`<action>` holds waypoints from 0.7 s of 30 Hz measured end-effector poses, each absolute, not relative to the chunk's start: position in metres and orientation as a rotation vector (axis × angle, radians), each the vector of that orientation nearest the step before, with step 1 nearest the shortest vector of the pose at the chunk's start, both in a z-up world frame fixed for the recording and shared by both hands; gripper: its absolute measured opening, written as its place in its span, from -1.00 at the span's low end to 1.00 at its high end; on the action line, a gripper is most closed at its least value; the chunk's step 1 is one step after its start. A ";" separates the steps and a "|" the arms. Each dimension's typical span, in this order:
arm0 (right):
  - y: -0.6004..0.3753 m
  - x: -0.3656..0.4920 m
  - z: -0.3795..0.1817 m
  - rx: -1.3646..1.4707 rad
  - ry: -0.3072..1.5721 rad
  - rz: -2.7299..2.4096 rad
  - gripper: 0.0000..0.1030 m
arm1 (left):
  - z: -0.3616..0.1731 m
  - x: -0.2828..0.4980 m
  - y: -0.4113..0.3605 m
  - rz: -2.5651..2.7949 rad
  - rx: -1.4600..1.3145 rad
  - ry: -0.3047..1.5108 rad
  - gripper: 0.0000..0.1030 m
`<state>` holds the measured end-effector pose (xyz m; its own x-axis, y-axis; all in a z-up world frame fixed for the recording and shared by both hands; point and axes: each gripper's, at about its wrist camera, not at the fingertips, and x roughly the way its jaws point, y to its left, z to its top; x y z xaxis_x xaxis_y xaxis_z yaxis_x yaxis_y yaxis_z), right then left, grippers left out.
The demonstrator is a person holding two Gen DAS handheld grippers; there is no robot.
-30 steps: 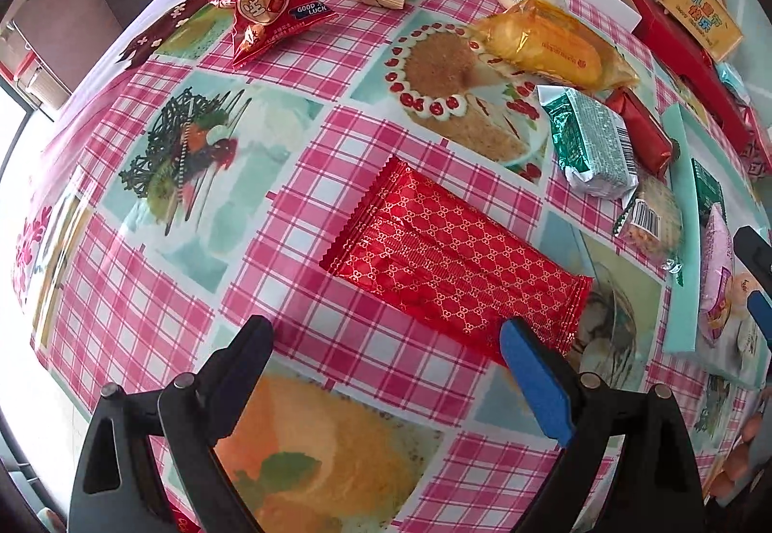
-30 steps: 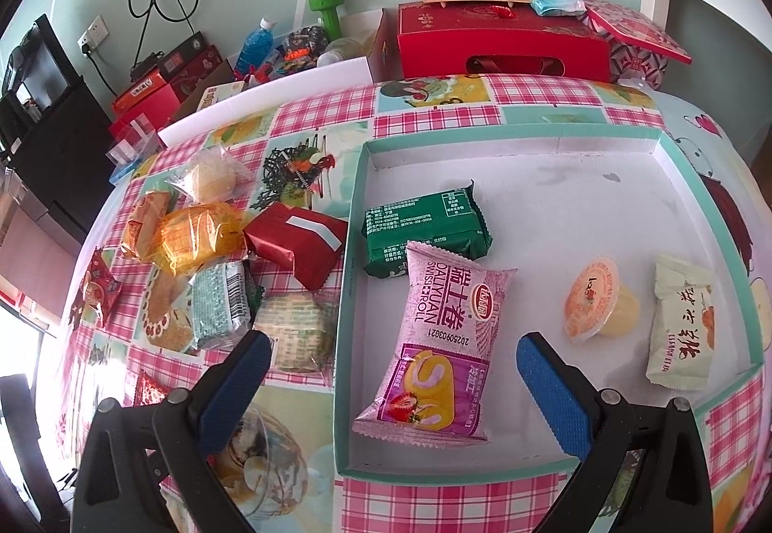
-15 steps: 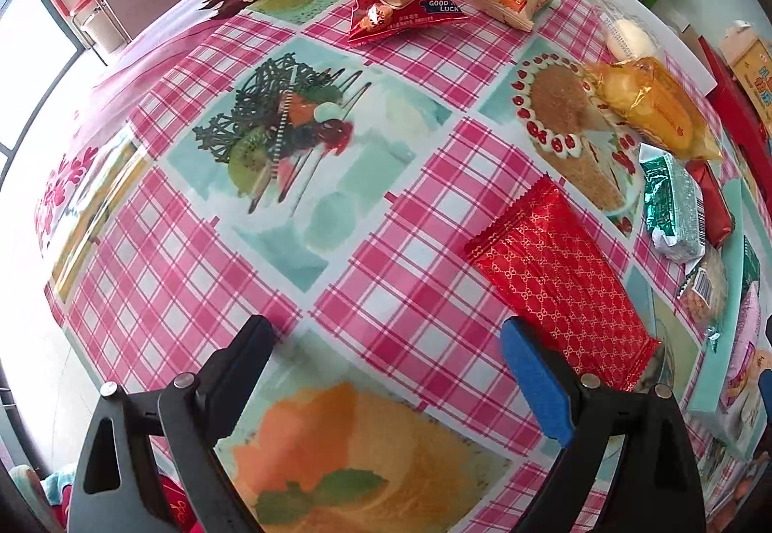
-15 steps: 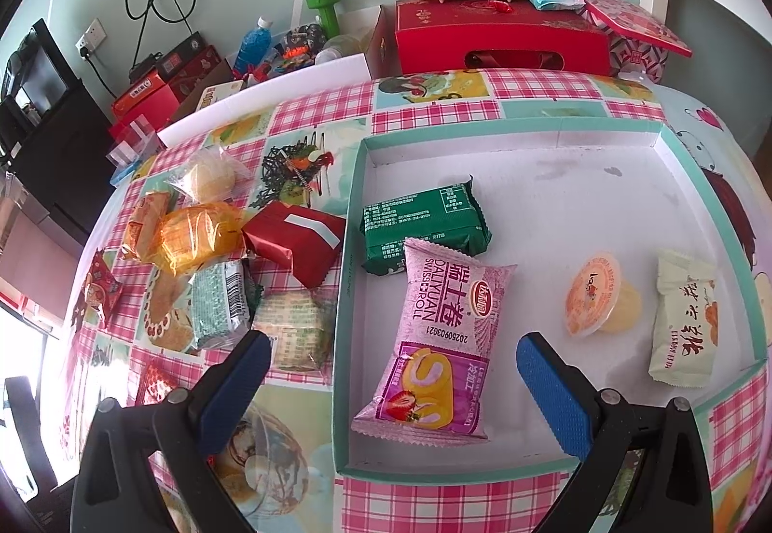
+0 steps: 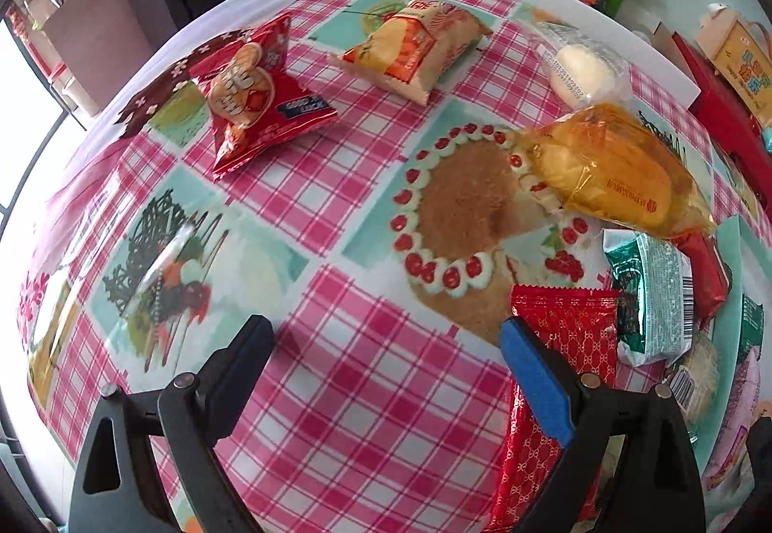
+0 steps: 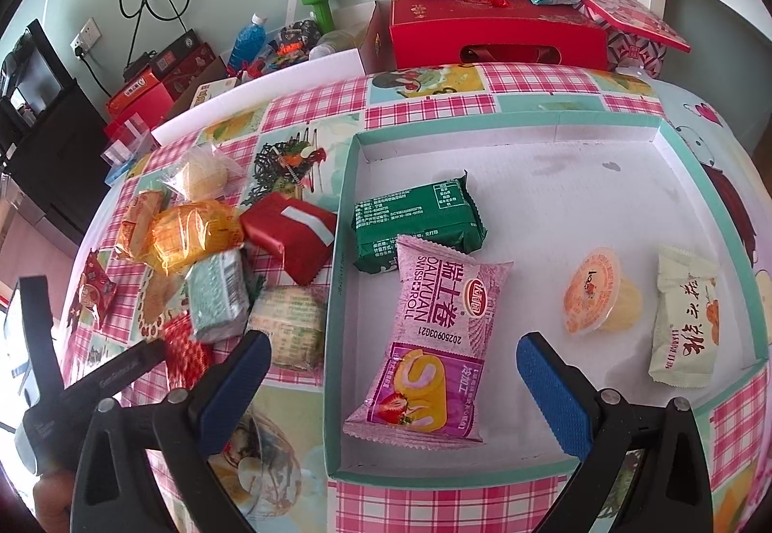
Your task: Organize snacks
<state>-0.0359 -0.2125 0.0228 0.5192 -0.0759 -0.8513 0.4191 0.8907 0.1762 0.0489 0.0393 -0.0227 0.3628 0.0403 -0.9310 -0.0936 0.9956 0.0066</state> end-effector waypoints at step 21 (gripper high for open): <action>-0.214 -0.032 0.027 0.404 0.926 -0.303 1.00 | -0.022 0.037 -0.047 -0.214 0.141 1.283 0.85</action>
<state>-0.0316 -0.2136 0.0274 0.5678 -0.0790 -0.8194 0.4201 0.8838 0.2059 0.0370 -0.0472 -0.0221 0.2678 -0.0797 -0.9602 0.2359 0.9717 -0.0149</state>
